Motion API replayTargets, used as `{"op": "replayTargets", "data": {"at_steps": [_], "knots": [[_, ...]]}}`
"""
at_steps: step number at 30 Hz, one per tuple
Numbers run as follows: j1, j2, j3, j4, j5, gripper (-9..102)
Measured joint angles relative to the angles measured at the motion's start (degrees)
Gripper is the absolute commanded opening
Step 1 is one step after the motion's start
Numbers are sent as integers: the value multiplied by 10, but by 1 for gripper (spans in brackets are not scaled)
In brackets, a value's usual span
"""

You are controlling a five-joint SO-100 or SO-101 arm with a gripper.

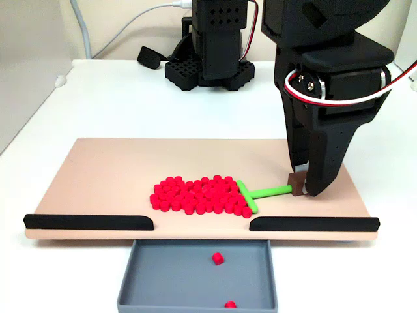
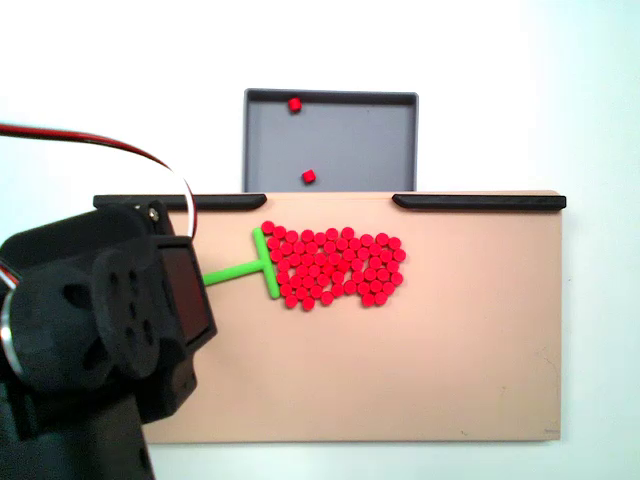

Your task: Push granules from left to the grey container

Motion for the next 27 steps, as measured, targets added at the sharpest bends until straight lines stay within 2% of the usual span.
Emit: {"op": "replayTargets", "data": {"at_steps": [27], "knots": [[12,0,0,0,-36,0]]}}
